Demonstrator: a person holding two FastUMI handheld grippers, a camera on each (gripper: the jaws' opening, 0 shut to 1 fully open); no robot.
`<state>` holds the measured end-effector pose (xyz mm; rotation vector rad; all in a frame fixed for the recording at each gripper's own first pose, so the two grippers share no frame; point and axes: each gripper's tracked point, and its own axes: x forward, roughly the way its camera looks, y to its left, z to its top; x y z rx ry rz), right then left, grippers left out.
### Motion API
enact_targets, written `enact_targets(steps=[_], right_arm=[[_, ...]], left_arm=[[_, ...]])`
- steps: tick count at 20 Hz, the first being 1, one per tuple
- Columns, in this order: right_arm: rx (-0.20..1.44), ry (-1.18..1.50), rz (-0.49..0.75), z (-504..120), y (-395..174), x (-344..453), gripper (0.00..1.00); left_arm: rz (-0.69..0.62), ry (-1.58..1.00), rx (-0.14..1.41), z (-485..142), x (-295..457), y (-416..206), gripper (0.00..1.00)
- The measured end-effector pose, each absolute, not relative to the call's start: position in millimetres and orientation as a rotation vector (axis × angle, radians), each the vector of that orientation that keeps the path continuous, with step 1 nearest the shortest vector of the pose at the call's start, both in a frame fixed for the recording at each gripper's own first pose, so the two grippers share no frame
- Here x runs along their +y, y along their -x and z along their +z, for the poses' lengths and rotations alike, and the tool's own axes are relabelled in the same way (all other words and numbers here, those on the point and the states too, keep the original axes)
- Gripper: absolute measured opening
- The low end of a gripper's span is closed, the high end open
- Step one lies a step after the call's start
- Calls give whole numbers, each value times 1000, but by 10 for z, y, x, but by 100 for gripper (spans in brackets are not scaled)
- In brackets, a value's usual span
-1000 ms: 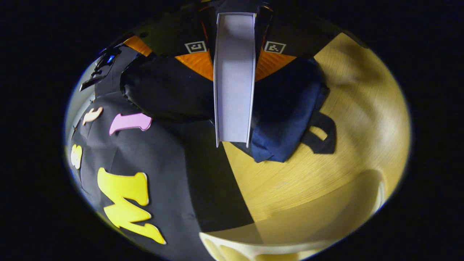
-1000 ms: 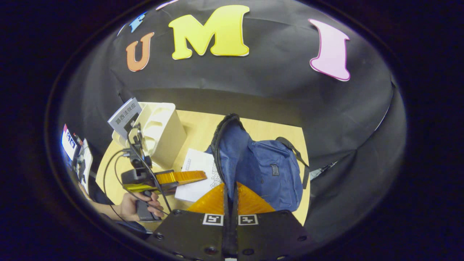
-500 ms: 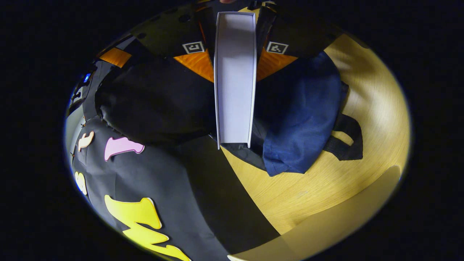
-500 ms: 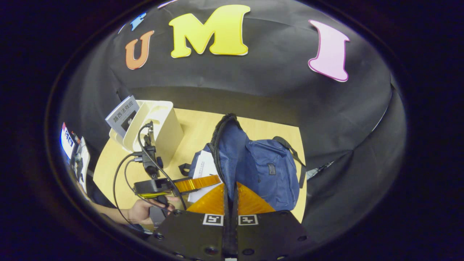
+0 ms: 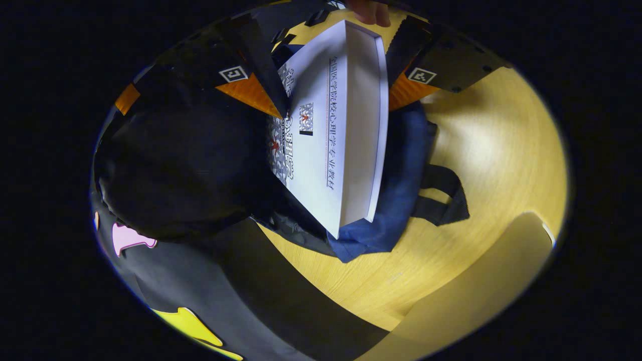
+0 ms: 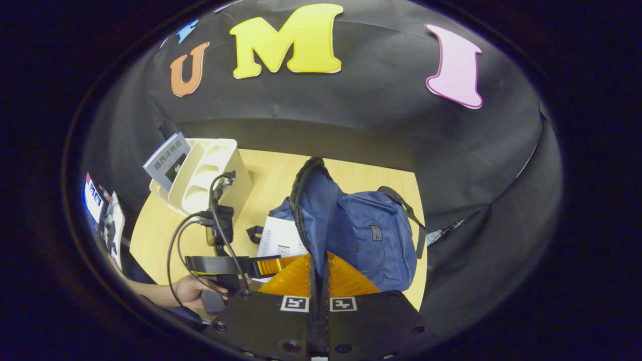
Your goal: Open the schoolbag, grab two books from the bookshelf and put them into the schoolbag.
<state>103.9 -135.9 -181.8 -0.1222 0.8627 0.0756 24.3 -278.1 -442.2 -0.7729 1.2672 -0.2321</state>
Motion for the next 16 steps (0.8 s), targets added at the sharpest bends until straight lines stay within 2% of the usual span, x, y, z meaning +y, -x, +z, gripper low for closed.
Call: enact_targets(steps=[6, 7, 13, 14, 16], right_arm=[[872, 124, 84, -1888, -1031, -1282, 3], [872, 127, 84, -1901, -1022, -1273, 0], [871, 123, 73, -1913, -1021, -1264, 0], [871, 121, 73, -1912, -1018, -1260, 3], [874, 117, 72, -1930, -1015, -1257, 0]], left_arm=[[-139, 547, 1351, -4334, -2379, -134, 99], [-135, 507, 1338, -4302, -2346, -151, 99], [-124, 200, 1168, -3794, -1944, -380, 99], [-129, 156, 1120, -3647, -1862, -427, 99], [-150, 90, 971, -3252, -1752, -570, 99]])
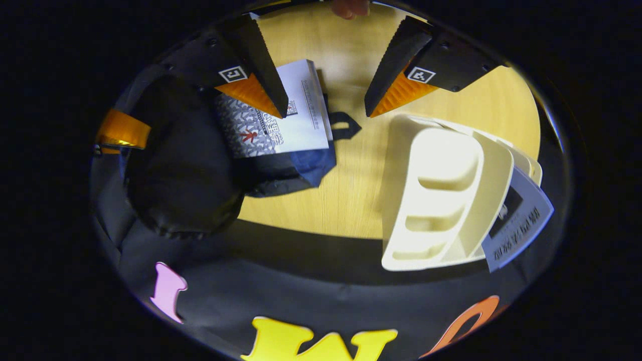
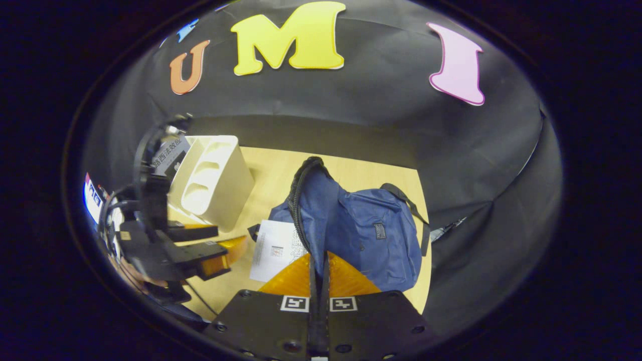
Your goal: Open the schoolbag, grab two books from the bookshelf and put them into the schoolbag.
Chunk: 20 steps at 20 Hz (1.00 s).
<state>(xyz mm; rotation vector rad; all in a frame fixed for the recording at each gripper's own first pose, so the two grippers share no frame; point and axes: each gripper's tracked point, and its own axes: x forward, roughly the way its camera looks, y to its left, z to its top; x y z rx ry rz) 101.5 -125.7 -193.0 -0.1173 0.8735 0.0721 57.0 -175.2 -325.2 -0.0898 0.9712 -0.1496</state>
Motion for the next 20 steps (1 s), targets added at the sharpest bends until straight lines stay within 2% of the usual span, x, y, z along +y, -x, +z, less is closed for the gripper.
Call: enact_targets(steps=[1, 4, 7, 9, 10, 13, 14, 19, 20], right_arm=[[875, 114, 71, -1942, -1014, -1253, 3], [872, 105, 65, -1957, -1024, -1229, 0], [871, 98, 65, -1974, -1016, -1190, 0], [873, 97, 65, -2002, -1020, -1175, 3], [874, 98, 65, -2008, -1037, -1164, 0], [876, 95, 60, -2026, -1034, -1162, 3], [876, 94, 57, -2017, -1036, -1173, 0], [871, 101, 46, -1976, -1020, -1235, 0], [871, 101, 42, -1965, -1009, -1256, 3]], left_arm=[[-142, 58, 888, -3006, -1640, -644, 99], [-106, -23, 656, -2277, -1279, -832, 98], [-52, -67, 539, -1654, -762, -942, 98], [-31, -53, 534, -1439, -390, -996, 98], [-20, -38, 549, -1404, -213, -1031, 98], [20, 36, 628, -1392, 305, -1078, 98], [35, 58, 651, -1392, 463, -1104, 98], [51, 90, 790, -1652, 1152, -1399, 98], [37, 114, 815, -1713, 1198, -1452, 98]])
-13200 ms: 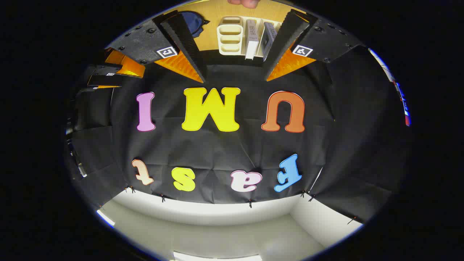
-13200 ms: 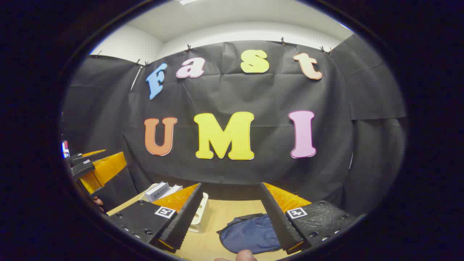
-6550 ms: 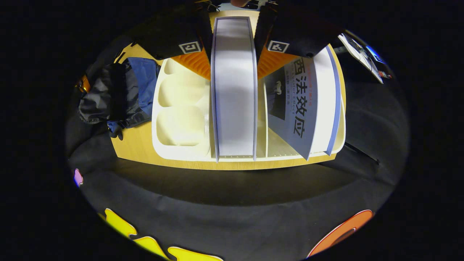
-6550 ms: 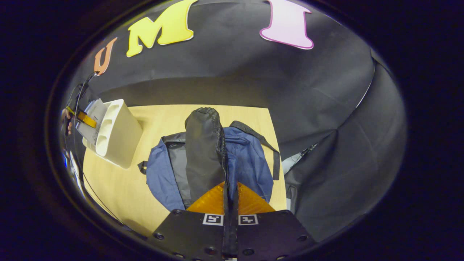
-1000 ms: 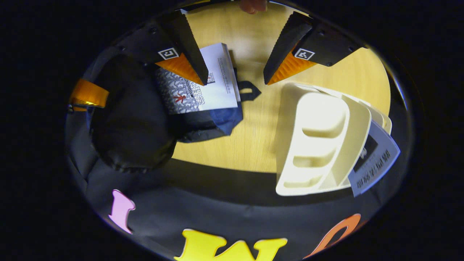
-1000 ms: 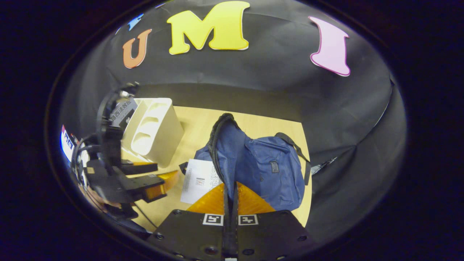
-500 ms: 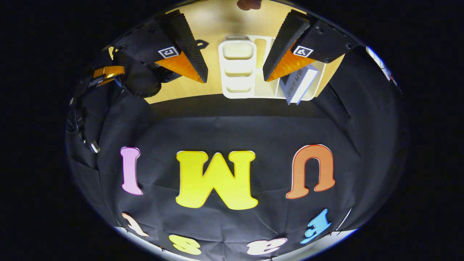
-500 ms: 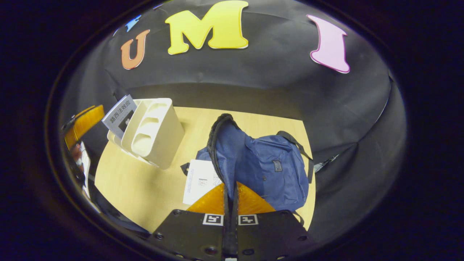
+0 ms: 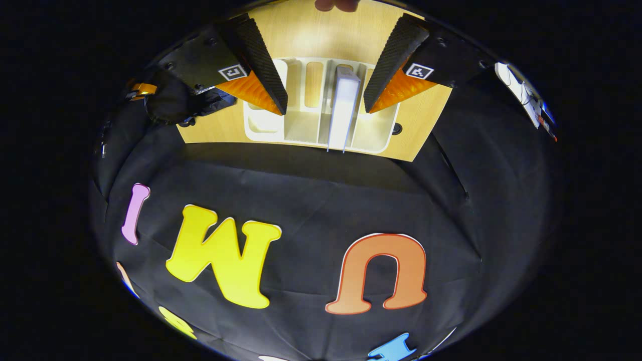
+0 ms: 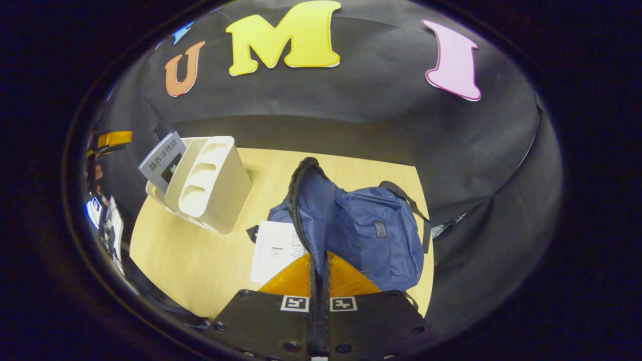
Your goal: Open the schoolbag, grab two books from the bookshelf and put them into the schoolbag.
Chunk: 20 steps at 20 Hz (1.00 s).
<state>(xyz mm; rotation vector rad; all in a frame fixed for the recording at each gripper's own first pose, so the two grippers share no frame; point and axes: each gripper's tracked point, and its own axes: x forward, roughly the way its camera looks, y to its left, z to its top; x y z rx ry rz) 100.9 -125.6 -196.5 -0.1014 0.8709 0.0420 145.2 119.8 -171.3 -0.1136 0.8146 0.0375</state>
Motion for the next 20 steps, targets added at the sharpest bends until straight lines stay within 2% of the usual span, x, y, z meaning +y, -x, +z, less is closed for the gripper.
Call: enact_targets(steps=[5, 11, 12, 13, 20], right_arm=[[875, 102, 29, -1953, -973, -1329, 0], [885, 99, 22, -1951, -990, -1370, 0], [888, 97, 23, -1957, -1001, -1370, 3], [890, 95, 24, -1971, -1005, -1367, 0], [898, 88, 30, -2004, -1017, -1366, 0]], left_arm=[[12, 218, 989, -2175, 1351, -1610, 98], [-25, 183, 1150, -2630, 1301, -1655, 98], [-21, 163, 1178, -2708, 1312, -1653, 98], [-23, 143, 1206, -2784, 1312, -1650, 98], [-54, 144, 1397, -3116, 1289, -1595, 97]])
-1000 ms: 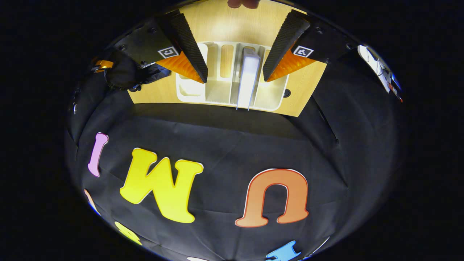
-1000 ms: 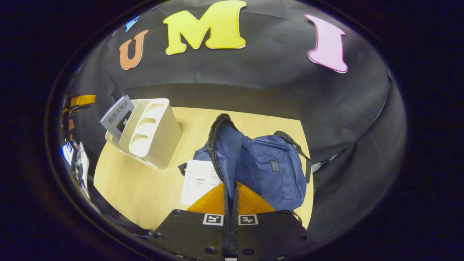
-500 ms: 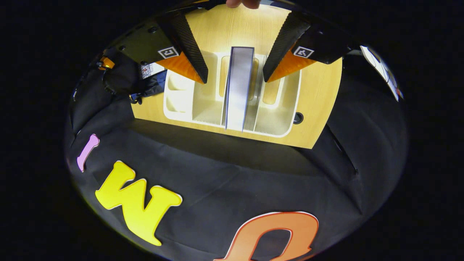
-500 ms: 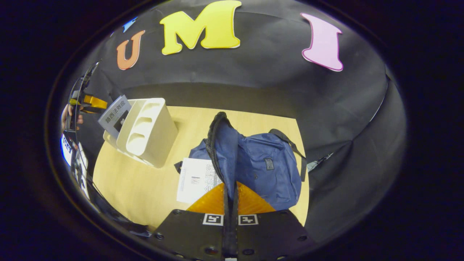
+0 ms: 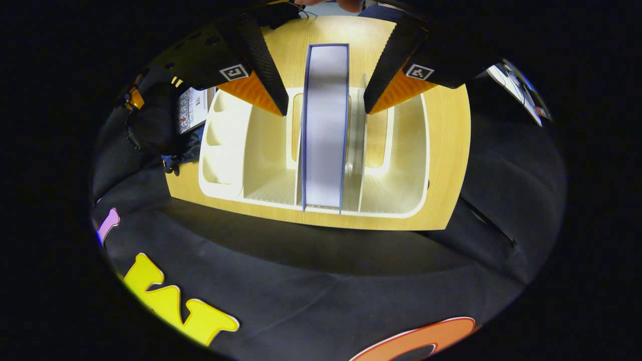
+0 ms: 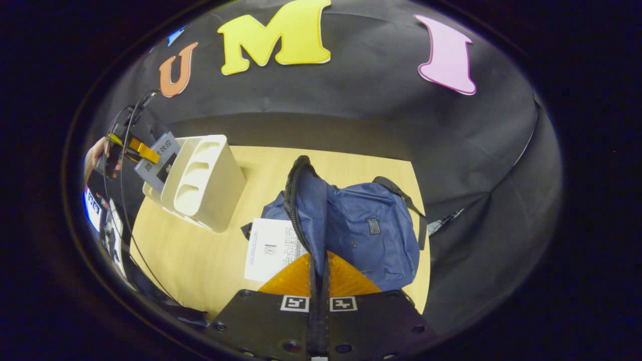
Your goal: Open the schoolbag, grab two books from the bookshelf and put them into the schoolbag.
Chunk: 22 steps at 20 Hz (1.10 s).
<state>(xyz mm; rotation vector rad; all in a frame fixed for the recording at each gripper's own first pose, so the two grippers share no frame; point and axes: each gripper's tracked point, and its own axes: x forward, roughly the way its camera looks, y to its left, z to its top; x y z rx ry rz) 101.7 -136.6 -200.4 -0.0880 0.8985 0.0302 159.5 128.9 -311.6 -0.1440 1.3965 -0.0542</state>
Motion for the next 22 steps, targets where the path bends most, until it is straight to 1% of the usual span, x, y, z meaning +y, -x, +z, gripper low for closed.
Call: enact_targets(steps=[4, 6, 7, 8, 9, 12, 13, 14, 15, 16, 19, 20, 21, 22], right_arm=[[897, 82, 24, -2010, -1018, -1400, 1], [895, 80, 19, -2009, -1020, -1425, 1], [894, 77, 17, -2008, -1013, -1436, 1], [895, 75, 15, -2011, -1021, -1445, 0], [894, 72, 12, -2013, -1015, -1452, 0], [892, 64, 11, -2012, -1014, -1454, 0], [890, 64, 10, -2013, -1009, -1453, 0], [890, 64, 12, -2015, -1008, -1448, 0], [890, 64, 12, -2019, -1007, -1444, 0], [889, 63, 13, -2017, -1005, -1441, 0], [888, 69, 24, -2021, -998, -1400, 0], [886, 72, 28, -2013, -1003, -1383, 0], [885, 72, 31, -2028, -1000, -1365, 0], [886, 72, 34, -2035, -998, -1352, 0]], left_arm=[[-38, 119, 1470, -3282, 1336, -1552, 93], [-27, 101, 1490, -3321, 1377, -1552, 87], [-22, 92, 1501, -3334, 1391, -1543, 82], [-15, 86, 1510, -3355, 1402, -1527, 79], [-14, 84, 1527, -3370, 1387, -1505, 73], [3, 68, 1551, -3376, 1411, -1479, 61], [4, 69, 1557, -3381, 1412, -1453, 53], [10, 71, 1562, -3369, 1417, -1439, 49], [15, 73, 1568, -3347, 1418, -1415, 53], [14, 75, 1560, -3303, 1433, -1418, 48], [11, 63, 1517, -3120, 1510, -1398, 46], [8, 56, 1496, -3030, 1538, -1382, 41], [0, 54, 1477, -2947, 1558, -1361, 45], [-7, 61, 1456, -2846, 1559, -1327, 45]])
